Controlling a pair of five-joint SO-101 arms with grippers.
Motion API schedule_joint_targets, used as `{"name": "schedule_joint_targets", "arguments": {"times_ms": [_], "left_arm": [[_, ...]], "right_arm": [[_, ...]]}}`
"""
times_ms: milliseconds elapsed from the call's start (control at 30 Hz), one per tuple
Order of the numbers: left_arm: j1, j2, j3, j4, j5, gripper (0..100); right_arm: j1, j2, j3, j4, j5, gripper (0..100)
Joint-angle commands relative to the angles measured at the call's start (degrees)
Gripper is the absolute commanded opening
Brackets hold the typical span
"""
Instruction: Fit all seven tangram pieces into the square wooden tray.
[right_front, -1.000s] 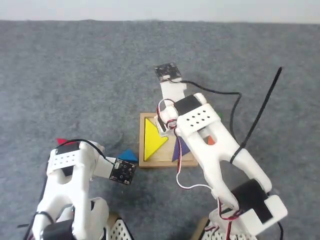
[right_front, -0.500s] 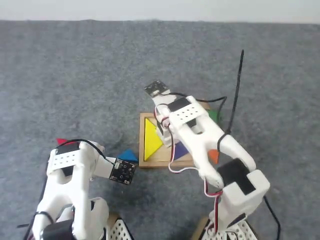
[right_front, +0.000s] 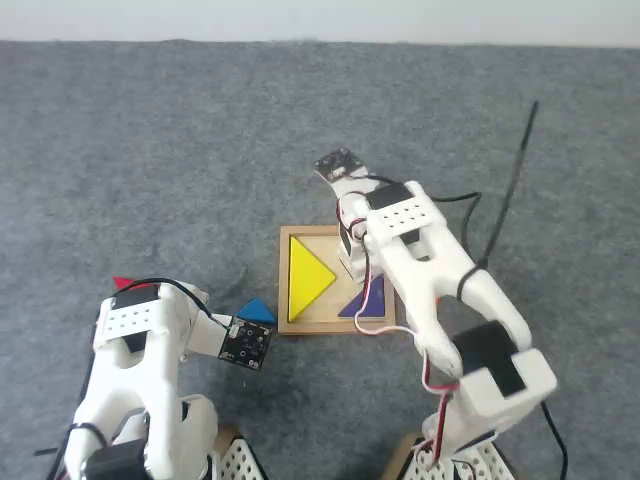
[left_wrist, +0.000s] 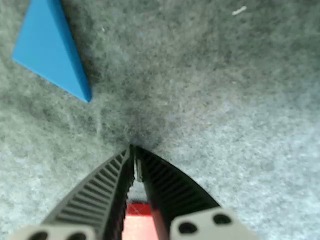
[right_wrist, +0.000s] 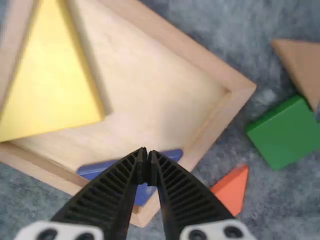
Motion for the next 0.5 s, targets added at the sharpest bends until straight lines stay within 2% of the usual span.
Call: {"name": "schedule_joint_targets", "arguments": {"times_ms": [0,167,367,467], "left_arm": [[-0.1,-1.4,0.1,-0.7,0.4,1],[-0.1,-1.4,0.1,-0.7,0.4,1],[-0.1,-1.4,0.1,-0.7,0.4,1],[-0.1,-1.4,0.1,-0.7,0.4,1]], "right_arm": [[-3.7,-5.7,-2.5,-2.8,0.5,1.2],[-4.1,1.1,-2.6,-4.9,0.4,1.0],[-4.5,4.8,-2.5,3.8,0.2,1.3],[-4.7,4.7,-2.7,5.2,-2.7,1.3]]}}
